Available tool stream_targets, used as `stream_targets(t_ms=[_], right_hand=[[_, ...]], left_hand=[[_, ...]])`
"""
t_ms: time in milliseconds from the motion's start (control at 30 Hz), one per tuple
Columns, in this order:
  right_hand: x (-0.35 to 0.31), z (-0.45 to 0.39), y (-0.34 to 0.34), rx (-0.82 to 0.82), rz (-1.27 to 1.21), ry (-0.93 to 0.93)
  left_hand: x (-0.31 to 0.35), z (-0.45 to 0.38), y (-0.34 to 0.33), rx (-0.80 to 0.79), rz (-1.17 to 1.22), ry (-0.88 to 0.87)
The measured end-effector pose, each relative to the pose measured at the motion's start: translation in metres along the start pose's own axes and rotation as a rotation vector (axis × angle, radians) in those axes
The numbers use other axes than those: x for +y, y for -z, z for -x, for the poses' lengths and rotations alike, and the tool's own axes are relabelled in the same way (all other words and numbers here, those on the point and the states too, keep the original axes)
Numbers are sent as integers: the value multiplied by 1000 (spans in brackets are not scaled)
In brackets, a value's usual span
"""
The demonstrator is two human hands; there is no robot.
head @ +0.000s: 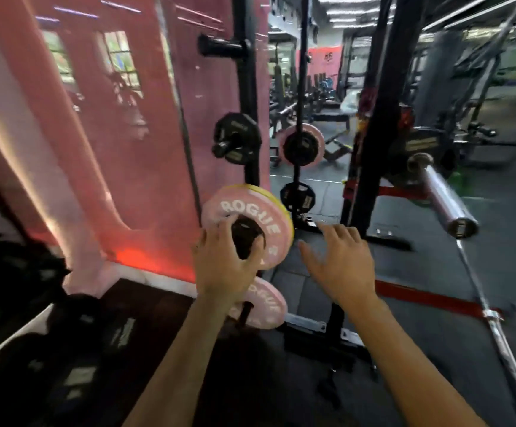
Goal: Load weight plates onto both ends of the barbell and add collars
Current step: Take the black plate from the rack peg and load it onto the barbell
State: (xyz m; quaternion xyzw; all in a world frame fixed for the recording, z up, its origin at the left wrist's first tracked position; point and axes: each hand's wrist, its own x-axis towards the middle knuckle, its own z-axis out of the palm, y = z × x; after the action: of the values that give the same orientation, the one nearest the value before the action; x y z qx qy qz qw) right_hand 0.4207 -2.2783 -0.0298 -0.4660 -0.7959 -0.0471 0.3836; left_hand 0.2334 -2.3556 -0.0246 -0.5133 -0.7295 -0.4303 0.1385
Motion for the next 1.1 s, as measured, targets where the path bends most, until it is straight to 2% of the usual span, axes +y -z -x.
stream_targets(t_ms=[100, 233, 400, 633, 900, 1100], right_hand=[[-66, -14, -29, -50, -87, 60], [-141, -29, -62, -70, -200, 143], [-186, -42, -100, -93, -227, 187], [-160, -90, -138, -78, -205, 140], [-107, -198, -188, 13, -190, 29], [-75, -271, -216, 55, -181, -14]], left_hand=[[-53, -1, 42, 92, -48, 39], [-102, -8, 83, 117, -99, 93], [-149, -21, 95, 122, -120, 163], [-172, -75, 40, 88, -83, 153], [-171, -191, -45, 59, -60, 28], [-193, -256, -97, 39, 12, 98]])
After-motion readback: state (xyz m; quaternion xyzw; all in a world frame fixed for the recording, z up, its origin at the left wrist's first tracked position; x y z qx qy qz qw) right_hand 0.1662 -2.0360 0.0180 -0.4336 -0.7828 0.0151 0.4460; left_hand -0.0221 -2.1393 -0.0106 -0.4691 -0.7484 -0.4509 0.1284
